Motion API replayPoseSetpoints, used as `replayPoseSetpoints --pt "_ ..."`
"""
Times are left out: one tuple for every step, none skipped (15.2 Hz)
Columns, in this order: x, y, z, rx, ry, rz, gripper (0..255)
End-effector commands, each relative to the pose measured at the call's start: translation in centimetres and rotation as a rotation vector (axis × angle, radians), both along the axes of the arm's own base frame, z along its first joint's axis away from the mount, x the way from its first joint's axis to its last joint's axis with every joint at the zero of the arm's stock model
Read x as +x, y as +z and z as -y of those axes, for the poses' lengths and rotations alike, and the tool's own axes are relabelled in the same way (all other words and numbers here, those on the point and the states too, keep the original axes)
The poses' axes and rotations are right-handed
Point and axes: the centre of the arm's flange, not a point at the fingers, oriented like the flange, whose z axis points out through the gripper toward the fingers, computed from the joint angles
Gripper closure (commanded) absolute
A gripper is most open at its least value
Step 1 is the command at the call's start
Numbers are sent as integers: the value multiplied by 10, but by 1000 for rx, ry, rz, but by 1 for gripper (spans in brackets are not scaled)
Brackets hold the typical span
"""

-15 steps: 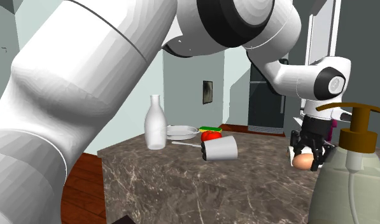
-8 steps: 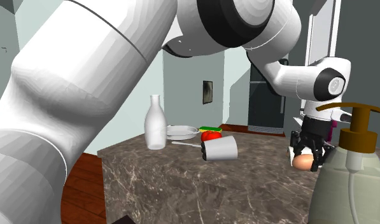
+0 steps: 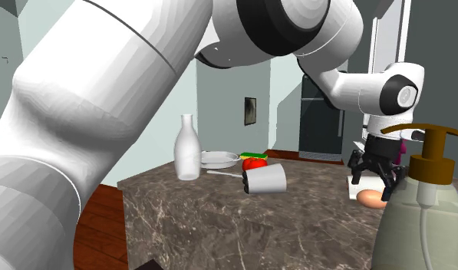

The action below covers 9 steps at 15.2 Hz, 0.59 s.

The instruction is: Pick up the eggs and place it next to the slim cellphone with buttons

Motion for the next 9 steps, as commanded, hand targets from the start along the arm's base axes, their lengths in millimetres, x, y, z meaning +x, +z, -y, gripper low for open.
replayPoseSetpoints --pt "-2 24 4 0 0 -1 0" --pt "-1 34 6 0 0 -1 0" --pt "-1 34 6 0 0 -1 0" --pt "-1 34 6 0 0 -1 0" --pt "-1 34 6 0 0 -1 0" --pt "-1 34 6 0 0 -1 0" --pt "-1 34 6 0 0 -1 0" --pt "-1 34 6 0 0 -1 0" --pt "-1 34 6 0 0 -1 0"
